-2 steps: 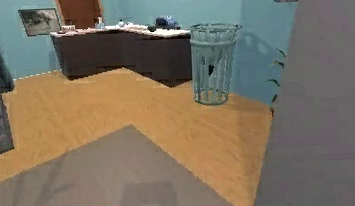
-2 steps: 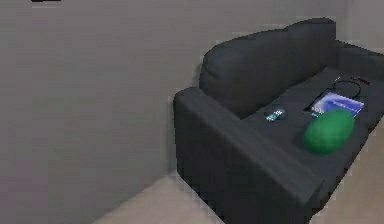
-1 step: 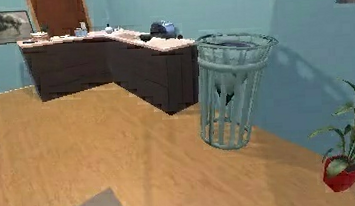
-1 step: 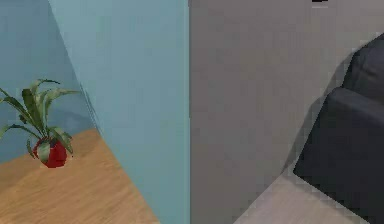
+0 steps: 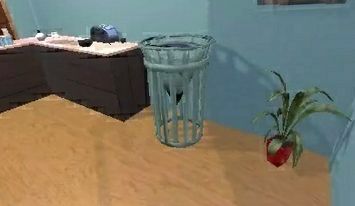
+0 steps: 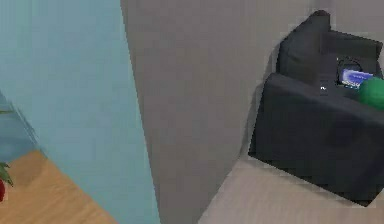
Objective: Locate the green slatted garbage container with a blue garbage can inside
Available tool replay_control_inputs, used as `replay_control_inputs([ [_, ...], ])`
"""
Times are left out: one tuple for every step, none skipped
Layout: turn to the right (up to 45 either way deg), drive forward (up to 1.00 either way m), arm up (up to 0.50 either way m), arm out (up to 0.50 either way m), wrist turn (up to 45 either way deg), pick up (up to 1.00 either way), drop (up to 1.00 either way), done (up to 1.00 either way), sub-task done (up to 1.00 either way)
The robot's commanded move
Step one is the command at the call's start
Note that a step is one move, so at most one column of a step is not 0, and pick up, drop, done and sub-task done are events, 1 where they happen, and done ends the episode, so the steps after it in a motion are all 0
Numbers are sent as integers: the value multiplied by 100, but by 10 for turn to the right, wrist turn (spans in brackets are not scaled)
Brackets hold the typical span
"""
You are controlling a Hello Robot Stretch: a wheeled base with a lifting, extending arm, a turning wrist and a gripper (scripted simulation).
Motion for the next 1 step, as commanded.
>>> replay_control_inputs([
  [0, 20, 0, 0, 0, 0, 0, 0, 0],
])
